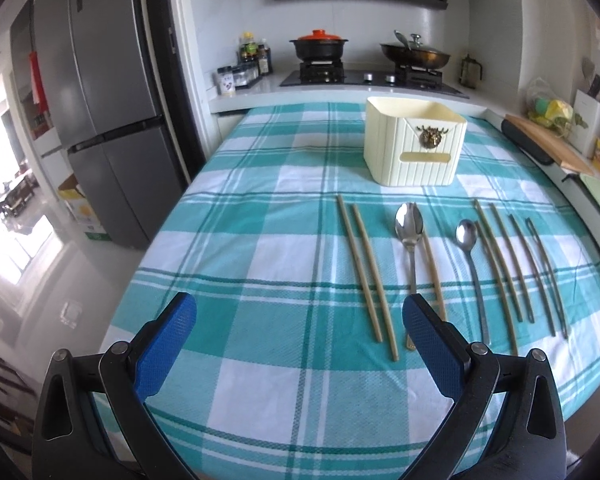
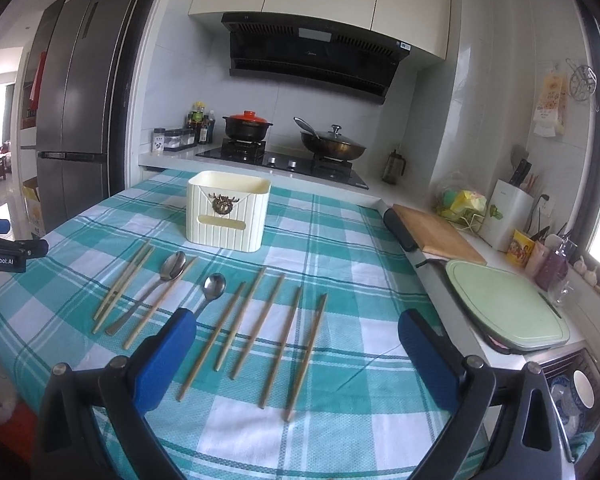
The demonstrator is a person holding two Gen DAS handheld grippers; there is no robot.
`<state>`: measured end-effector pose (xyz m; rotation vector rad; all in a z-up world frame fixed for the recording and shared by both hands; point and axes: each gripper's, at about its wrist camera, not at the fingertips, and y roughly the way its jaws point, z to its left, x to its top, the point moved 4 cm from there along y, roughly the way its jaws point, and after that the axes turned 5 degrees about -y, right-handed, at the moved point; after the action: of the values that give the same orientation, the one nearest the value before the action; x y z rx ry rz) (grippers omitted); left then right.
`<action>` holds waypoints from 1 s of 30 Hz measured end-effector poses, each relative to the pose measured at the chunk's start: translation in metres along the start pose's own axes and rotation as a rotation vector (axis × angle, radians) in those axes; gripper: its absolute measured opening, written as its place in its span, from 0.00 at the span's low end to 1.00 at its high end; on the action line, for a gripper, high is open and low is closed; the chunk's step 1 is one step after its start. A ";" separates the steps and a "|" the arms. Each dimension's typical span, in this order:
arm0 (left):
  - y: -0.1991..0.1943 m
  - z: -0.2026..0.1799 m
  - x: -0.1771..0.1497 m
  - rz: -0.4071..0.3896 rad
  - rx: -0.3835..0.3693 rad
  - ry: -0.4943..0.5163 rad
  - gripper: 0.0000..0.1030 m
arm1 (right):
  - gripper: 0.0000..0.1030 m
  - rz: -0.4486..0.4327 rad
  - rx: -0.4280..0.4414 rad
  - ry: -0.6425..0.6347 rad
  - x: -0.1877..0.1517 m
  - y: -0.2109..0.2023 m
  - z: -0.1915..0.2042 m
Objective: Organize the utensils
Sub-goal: 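Move the left tool toward one wooden chopstick while the right tool approaches another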
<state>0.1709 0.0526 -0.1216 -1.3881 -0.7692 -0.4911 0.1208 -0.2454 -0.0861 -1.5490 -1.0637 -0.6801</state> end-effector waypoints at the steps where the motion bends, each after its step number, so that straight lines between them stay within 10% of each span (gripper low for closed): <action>1: 0.003 0.000 -0.001 0.007 0.003 0.000 1.00 | 1.00 0.006 0.003 0.003 -0.001 0.002 0.000; 30: 0.057 -0.003 -0.006 0.098 0.078 0.053 1.00 | 1.00 0.178 0.036 0.038 -0.017 0.056 0.005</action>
<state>0.2085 0.0572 -0.1652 -1.3287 -0.6669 -0.4160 0.1630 -0.2456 -0.1270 -1.5722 -0.8928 -0.5622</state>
